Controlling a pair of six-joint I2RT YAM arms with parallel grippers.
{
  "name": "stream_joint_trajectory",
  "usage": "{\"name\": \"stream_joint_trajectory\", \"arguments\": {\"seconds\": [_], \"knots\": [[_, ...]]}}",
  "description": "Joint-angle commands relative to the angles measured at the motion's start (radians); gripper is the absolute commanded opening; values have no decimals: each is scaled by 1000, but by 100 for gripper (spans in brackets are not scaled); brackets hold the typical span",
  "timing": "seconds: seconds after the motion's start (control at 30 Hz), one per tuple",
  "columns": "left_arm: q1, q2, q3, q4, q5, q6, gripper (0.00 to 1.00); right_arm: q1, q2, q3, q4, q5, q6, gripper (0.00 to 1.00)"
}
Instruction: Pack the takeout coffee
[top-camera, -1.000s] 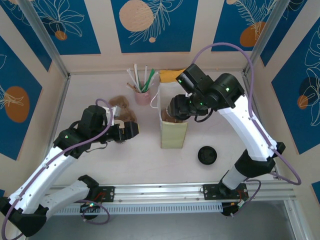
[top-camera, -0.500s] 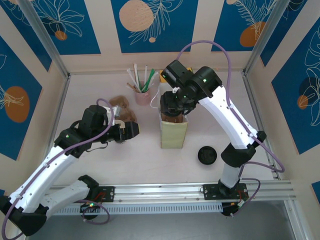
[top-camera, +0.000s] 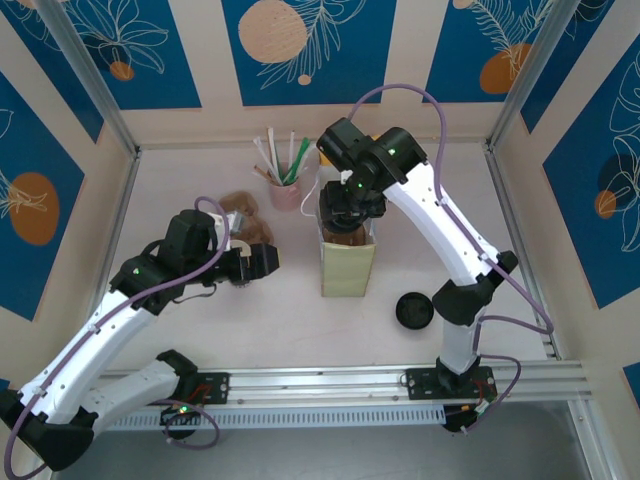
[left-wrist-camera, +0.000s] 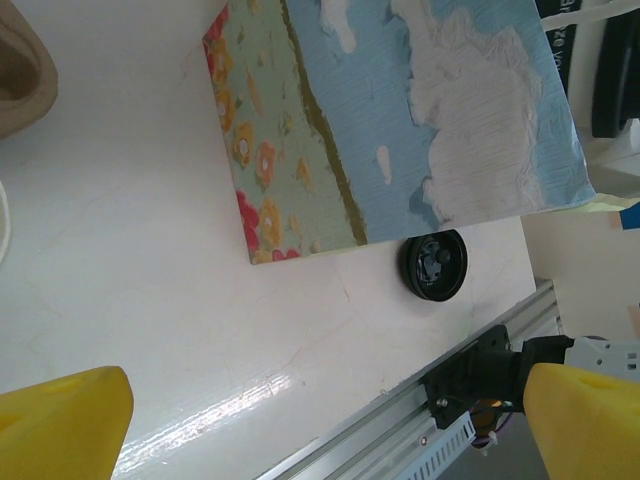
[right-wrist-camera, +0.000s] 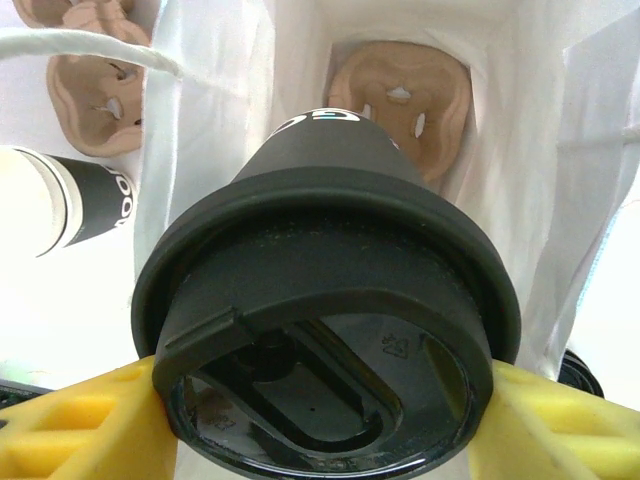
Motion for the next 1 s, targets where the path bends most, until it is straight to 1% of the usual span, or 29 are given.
{"name": "stream_joint_trajectory", "arguments": {"seconds": [0.0, 0.47, 0.97], "knots": [[-9, 1, -3, 10, -1, 25, 100, -10, 13, -18, -151, -34, 13, 65], [-9, 0, -61, 56, 54, 56, 100, -15, 58, -33, -153, -71, 116, 65], [-9, 5, -59, 33, 85, 126, 100, -28, 69, -100, -151, -63, 171, 65]]}}
